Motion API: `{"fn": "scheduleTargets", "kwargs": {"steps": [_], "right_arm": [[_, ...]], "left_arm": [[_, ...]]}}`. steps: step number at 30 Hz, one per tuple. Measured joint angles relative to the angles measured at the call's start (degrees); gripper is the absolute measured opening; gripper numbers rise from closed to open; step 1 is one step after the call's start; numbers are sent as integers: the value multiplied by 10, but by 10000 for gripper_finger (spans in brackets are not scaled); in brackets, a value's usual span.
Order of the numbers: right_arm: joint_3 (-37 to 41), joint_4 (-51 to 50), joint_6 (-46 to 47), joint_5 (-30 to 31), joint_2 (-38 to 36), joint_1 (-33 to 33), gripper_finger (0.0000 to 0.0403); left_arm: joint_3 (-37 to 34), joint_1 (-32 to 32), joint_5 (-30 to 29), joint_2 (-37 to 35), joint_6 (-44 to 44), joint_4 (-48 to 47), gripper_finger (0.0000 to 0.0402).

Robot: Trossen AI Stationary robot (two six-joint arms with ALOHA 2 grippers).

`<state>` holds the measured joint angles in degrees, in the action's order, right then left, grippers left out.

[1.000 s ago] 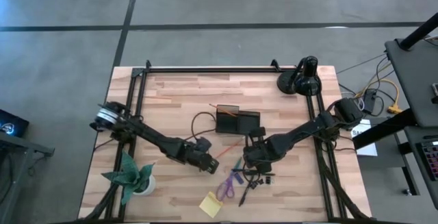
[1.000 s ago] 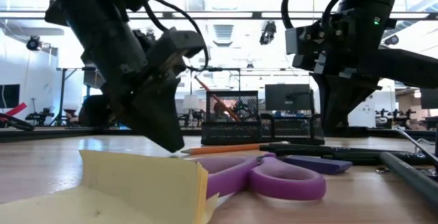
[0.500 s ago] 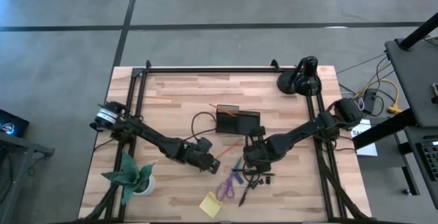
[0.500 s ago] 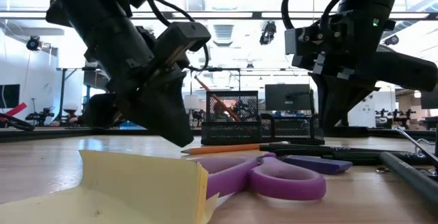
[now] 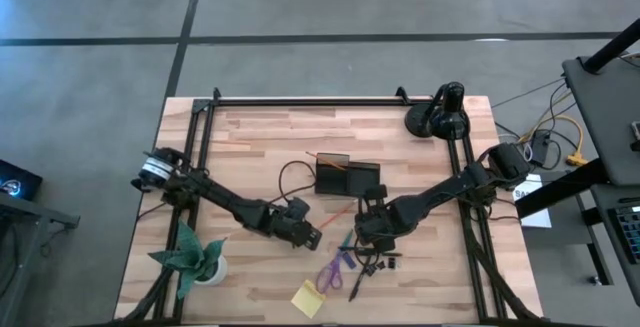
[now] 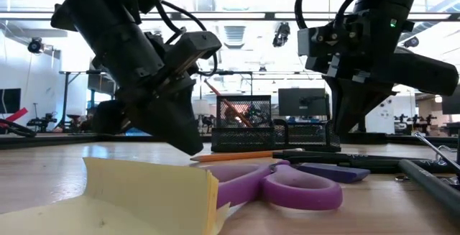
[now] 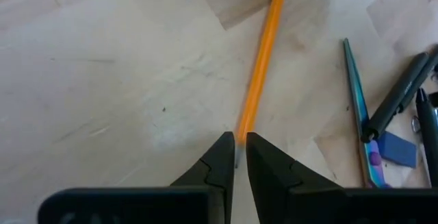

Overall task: Pick and place office supplies into organizer
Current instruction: Put the yellow pencil into the black desk organizer

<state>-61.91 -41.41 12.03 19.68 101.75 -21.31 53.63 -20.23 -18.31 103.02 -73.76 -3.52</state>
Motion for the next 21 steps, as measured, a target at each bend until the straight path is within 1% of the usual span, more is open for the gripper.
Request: {"fn": "scheduleTargets", "kwargs": {"steps": [13,16,21], "right_arm": [[0,2,0,0,0,19,9],[0,3,0,0,0,23,9],[-1,3,0,0,0,24,9]], "left_arm": [[-3,0,4,9,13,5,24],[-3,-1,8,16,14,28,24],[0,-1,12,16,21,31,24]]}}
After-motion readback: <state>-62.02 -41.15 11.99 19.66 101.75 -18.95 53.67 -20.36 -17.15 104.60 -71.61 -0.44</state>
